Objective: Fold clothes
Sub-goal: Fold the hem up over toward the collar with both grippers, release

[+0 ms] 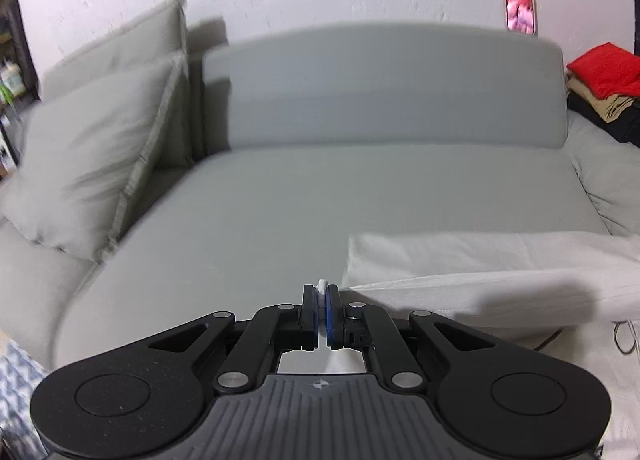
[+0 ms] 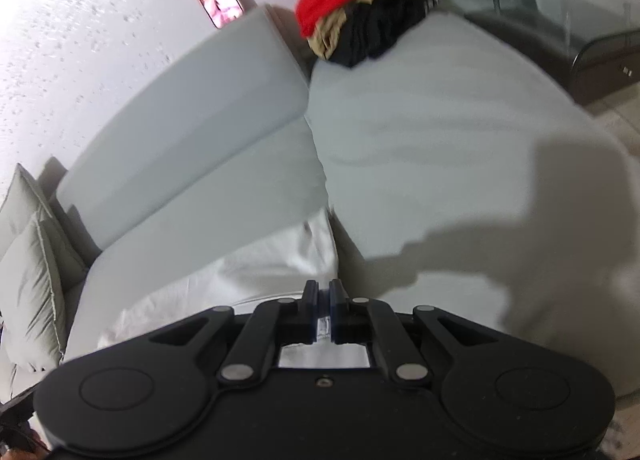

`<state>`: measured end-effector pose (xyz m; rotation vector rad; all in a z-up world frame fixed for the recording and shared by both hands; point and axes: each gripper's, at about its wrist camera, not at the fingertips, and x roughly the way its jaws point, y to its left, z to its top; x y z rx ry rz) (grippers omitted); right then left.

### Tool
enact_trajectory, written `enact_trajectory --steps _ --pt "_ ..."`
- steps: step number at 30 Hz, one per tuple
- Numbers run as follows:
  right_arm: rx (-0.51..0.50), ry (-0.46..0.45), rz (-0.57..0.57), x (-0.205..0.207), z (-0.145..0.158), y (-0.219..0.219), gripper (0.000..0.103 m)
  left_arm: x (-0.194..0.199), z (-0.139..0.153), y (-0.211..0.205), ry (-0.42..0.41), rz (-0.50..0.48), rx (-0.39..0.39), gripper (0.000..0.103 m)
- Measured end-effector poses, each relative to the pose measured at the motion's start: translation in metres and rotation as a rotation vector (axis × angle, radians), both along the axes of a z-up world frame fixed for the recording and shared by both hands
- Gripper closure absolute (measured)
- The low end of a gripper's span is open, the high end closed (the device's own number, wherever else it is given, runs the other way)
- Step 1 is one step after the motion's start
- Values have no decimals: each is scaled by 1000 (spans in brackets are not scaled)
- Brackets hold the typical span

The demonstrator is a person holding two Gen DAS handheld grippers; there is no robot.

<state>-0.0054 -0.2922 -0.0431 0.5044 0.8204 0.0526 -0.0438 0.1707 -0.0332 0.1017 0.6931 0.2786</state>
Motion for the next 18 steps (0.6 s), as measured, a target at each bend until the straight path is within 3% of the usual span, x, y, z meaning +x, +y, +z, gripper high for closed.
enact_trajectory --steps 2,8,10,12,15,18 --pt "-15 -1 17 -12 -1 2 98 -11 0 -1 -3 3 19 99" --pt "-103 105 58 -24 -32 17 96 -25 -45 -3 167 19 66 94" --pt "-93 123 62 -26 -30 14 91 -37 -44 1 189 29 85 88" --pt "-79 113 63 -31 -21 7 77 -52 -39 8 197 43 84 87" --pt "-46 83 78 -52 -4 3 72 -77 -23 25 156 52 -39 87" --pt "10 109 142 -49 -2 11 71 -80 -10 31 93 7 -185 86"
